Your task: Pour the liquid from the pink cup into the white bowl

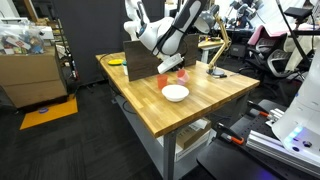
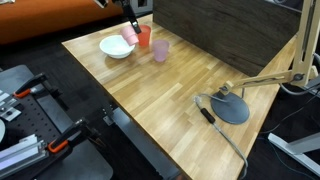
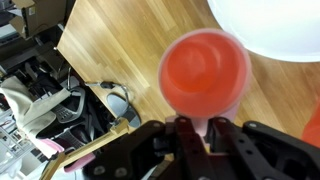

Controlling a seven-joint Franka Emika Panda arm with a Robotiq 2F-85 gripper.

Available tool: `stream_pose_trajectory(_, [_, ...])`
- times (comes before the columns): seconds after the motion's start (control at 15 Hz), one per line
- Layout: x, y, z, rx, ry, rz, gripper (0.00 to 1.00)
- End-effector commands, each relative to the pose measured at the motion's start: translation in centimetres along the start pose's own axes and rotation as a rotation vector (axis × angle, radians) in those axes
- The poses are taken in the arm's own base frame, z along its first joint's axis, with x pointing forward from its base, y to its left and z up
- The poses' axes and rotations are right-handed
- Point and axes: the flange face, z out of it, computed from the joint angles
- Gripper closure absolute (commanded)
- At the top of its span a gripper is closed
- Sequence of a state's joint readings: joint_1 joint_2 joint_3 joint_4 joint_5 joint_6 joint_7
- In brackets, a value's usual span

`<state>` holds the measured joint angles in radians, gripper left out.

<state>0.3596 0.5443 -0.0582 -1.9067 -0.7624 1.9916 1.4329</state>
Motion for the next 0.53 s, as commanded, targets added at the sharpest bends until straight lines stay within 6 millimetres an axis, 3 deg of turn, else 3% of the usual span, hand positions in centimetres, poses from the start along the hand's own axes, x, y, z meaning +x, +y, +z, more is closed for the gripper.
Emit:
stream_pose_trajectory(0.0, [-0.7, -0.4, 0.0, -0.038, 0.030, -0.039, 0.96])
stream_pose_trajectory(0.47, [-3.9, -2.2, -0.2, -0.093, 0.100, -0.145, 0.96])
